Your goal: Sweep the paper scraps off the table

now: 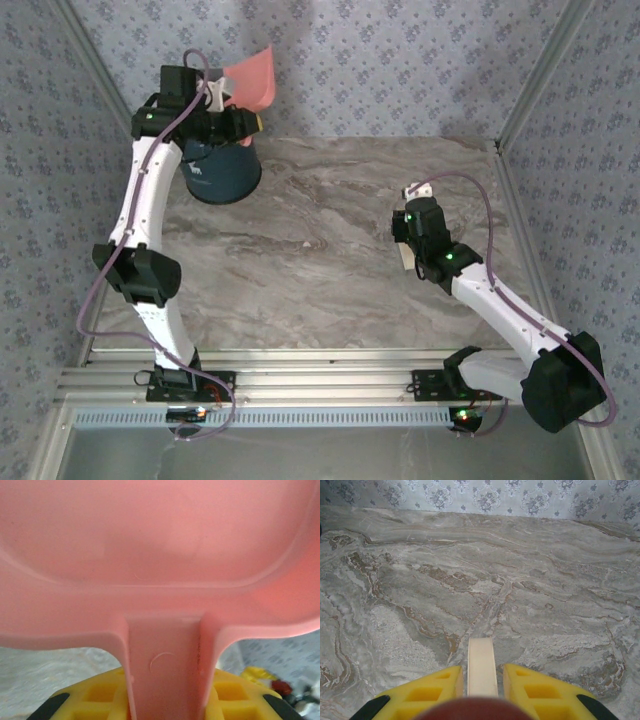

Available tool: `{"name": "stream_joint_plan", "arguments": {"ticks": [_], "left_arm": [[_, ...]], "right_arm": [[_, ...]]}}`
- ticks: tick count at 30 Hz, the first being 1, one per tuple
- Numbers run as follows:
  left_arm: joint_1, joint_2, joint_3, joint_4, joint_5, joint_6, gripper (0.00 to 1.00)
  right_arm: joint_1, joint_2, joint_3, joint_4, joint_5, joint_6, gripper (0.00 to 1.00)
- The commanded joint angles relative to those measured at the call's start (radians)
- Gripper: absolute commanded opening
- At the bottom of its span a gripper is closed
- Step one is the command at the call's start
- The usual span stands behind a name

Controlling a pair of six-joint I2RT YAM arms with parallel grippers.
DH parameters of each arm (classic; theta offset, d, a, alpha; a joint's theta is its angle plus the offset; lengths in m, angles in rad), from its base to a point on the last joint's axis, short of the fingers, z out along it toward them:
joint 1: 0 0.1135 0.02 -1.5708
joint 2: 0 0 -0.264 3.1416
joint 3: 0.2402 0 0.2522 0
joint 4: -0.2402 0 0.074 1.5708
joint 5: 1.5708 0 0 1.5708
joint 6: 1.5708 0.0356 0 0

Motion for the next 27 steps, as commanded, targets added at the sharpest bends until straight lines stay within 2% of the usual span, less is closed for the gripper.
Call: {"name": "stream_joint_plan", "arguments": {"ticks": [1,6,16,20,27], "left_arm": [[-0.042,-0.002,0.015,-0.136,-0.135,0.199,0.0],[-0.113,-0.003,-0.038,-0.179,-0.288,0.31,0.0],[-0.23,0.003,-0.2,-0.187,-0.472,0.448,0.0],[-0.265,0.016,-0.253,-0.169,-0.512,0.445,0.0],[-0.323,0.021,-0.413,-0.097,-0.512,0.455,0.0]], "right_arm": [[-0.007,0.006,-0.007,0.031,-0.003,0.021,0.0],[-0.009,0.007,-0.007,0.031,-0.004,0.019,0.0],[-0.015,0.009,-0.015,0.035,-0.007,0.021,0.0],[-0.016,0.013,-0.016,0.04,-0.008,0.021,0.0],[-0.018,0.009,-0.018,0.032,-0.007,0.021,0.0]]}}
